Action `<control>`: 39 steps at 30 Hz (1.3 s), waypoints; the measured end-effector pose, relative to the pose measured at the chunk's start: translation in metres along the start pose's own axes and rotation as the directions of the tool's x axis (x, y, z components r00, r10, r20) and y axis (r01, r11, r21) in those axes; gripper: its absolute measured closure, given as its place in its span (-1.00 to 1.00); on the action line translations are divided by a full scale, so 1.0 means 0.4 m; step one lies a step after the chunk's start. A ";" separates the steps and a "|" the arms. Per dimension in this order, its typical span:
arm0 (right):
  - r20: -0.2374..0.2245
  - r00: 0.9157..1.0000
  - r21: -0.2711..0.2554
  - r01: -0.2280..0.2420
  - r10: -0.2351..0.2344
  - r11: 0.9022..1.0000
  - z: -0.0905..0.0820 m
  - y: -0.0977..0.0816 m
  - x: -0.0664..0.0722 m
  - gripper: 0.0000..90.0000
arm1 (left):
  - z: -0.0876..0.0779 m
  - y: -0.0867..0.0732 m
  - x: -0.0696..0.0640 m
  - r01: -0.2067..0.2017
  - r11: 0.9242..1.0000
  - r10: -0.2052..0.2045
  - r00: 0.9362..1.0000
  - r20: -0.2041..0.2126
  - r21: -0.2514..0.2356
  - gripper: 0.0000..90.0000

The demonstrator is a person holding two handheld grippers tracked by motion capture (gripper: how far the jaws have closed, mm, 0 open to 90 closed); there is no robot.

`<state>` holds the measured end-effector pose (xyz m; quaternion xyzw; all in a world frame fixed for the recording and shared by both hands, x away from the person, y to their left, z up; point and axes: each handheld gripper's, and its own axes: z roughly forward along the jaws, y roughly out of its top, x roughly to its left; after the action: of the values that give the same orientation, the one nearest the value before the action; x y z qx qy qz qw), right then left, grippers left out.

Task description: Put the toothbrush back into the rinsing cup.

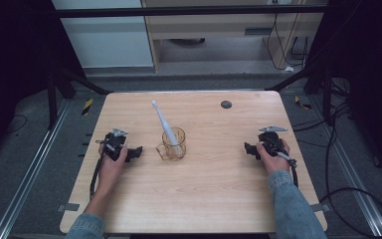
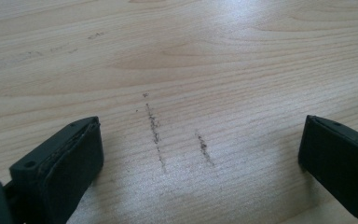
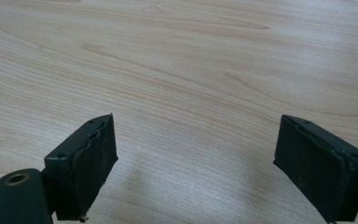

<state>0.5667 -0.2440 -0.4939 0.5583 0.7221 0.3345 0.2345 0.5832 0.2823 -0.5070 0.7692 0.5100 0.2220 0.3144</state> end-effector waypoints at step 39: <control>0.014 0.999 0.017 0.041 -0.041 0.999 0.041 -0.021 0.026 -0.89 | 0.000 0.000 0.000 -0.003 1.000 0.003 1.000 0.002 0.000 -1.00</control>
<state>0.5701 -0.2315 -0.5109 0.5479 0.7344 0.3193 0.2418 0.5832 0.2822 -0.5070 0.7703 0.5086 0.2215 0.3145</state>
